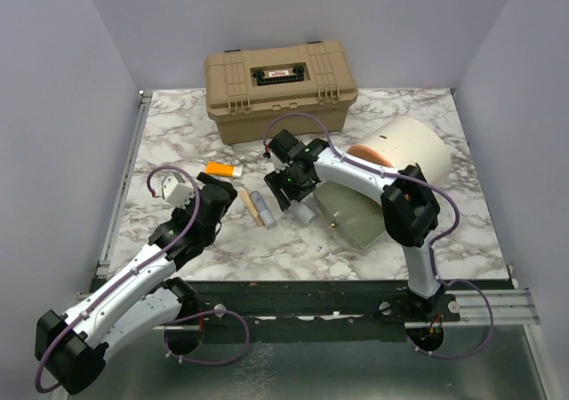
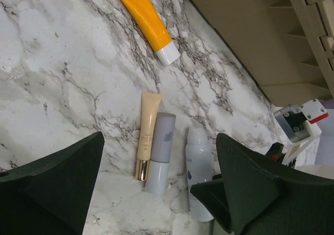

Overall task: Organize the makeup
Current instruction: Pick up the makeup from the center of the board.

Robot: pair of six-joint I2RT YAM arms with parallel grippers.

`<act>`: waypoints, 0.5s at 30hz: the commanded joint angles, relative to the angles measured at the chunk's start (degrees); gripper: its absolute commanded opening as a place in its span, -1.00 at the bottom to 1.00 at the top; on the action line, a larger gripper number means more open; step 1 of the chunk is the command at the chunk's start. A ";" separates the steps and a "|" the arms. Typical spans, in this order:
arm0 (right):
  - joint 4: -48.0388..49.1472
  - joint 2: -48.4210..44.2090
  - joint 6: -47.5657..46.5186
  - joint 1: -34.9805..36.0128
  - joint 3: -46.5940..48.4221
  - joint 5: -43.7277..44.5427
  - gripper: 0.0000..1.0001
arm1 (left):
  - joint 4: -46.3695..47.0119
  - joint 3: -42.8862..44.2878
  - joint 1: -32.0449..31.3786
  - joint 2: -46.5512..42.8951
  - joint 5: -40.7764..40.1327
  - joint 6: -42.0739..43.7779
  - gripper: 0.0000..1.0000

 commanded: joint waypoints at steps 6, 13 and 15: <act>-0.63 4.62 -1.57 0.85 3.18 5.07 0.21 | 0.89 -2.01 0.35 0.48 1.40 -0.70 0.79; 0.30 5.83 -1.99 2.51 2.46 8.20 0.15 | 1.57 -2.76 0.35 0.32 1.69 -1.79 0.79; 0.24 6.20 -1.75 2.96 2.52 9.34 0.15 | 2.05 -2.56 0.35 0.39 1.45 -2.01 0.79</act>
